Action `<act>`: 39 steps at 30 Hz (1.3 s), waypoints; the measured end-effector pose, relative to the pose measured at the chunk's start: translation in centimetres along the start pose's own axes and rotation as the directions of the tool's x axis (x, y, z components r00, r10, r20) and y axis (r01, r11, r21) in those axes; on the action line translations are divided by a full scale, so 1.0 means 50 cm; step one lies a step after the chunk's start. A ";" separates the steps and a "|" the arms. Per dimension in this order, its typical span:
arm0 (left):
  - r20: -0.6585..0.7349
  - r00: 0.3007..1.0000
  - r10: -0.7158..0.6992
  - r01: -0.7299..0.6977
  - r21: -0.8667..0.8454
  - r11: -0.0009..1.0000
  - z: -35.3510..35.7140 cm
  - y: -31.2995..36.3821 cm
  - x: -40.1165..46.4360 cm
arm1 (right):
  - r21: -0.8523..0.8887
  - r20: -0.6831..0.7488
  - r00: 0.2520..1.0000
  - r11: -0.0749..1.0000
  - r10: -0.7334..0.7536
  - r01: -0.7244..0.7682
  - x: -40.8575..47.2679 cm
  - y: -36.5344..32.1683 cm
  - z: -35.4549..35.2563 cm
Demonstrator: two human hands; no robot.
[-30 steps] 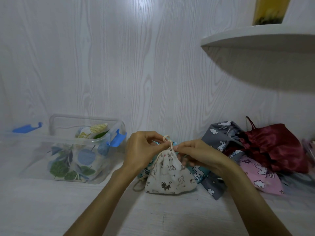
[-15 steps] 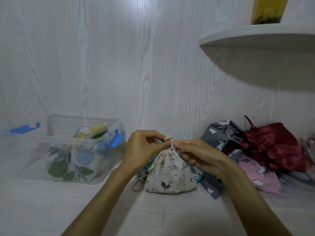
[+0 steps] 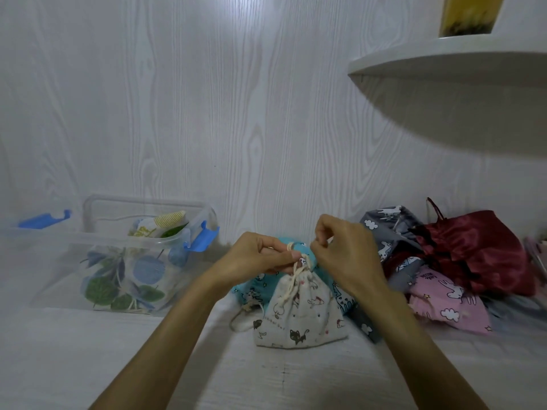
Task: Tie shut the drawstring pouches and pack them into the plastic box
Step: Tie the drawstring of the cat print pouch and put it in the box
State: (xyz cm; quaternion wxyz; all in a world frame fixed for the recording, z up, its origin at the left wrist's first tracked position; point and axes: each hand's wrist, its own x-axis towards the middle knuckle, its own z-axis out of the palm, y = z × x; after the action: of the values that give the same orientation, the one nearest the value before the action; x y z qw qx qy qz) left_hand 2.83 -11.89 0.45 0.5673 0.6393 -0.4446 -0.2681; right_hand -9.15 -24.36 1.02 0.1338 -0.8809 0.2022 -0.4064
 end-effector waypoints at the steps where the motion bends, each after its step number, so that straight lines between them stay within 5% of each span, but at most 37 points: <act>1: 0.003 1.000 -0.004 0.004 -0.008 1.000 -0.001 0.001 0.000 | 0.046 0.011 1.000 0.999 0.016 -0.016 0.002 0.003 -0.005; 5: -0.009 1.000 -0.002 0.002 -0.021 1.000 -0.013 0.004 0.003 | 0.435 0.335 0.902 0.805 0.271 -0.403 0.016 0.021 -0.048; 10: -0.015 1.000 0.014 -0.014 0.000 1.000 -0.011 0.003 0.003 | 0.305 0.728 0.608 0.646 0.316 -0.700 0.011 0.026 -0.055; 12: -0.017 1.000 0.022 -0.022 0.022 1.000 -0.008 0.003 0.003 | 0.280 0.774 0.561 0.636 0.293 -0.719 0.008 0.019 -0.044; 19: -0.048 0.999 0.011 -0.013 -0.047 0.999 -0.006 0.003 0.006 | 0.428 0.632 0.707 0.617 0.317 -0.660 0.012 0.022 -0.036; 24: -0.024 0.999 0.025 -0.026 -0.053 0.998 -0.015 0.007 0.005 | 0.597 0.675 0.732 0.514 0.094 -0.616 0.011 0.018 -0.031; 29: -0.055 0.998 0.015 -0.017 -0.042 0.999 -0.030 -0.002 0.008 | 0.443 0.566 0.818 0.799 0.101 -0.406 0.011 0.012 -0.040; 34: -0.044 0.999 0.013 -0.017 -0.092 0.996 -0.027 0.010 0.008 | 0.821 0.370 0.927 0.446 0.060 -0.357 0.018 0.008 -0.047; 39: -0.186 0.981 -0.055 0.022 -0.173 0.985 -0.030 0.003 0.011 | 0.600 0.369 0.918 0.717 0.146 -0.355 0.022 0.013 -0.040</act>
State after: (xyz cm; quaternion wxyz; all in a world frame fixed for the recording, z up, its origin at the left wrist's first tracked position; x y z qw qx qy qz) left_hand 4.31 -11.61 1.03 0.6543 0.6197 -0.3514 -0.2537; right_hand -10.22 -25.58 2.75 0.5166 -0.7918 0.1432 -0.2927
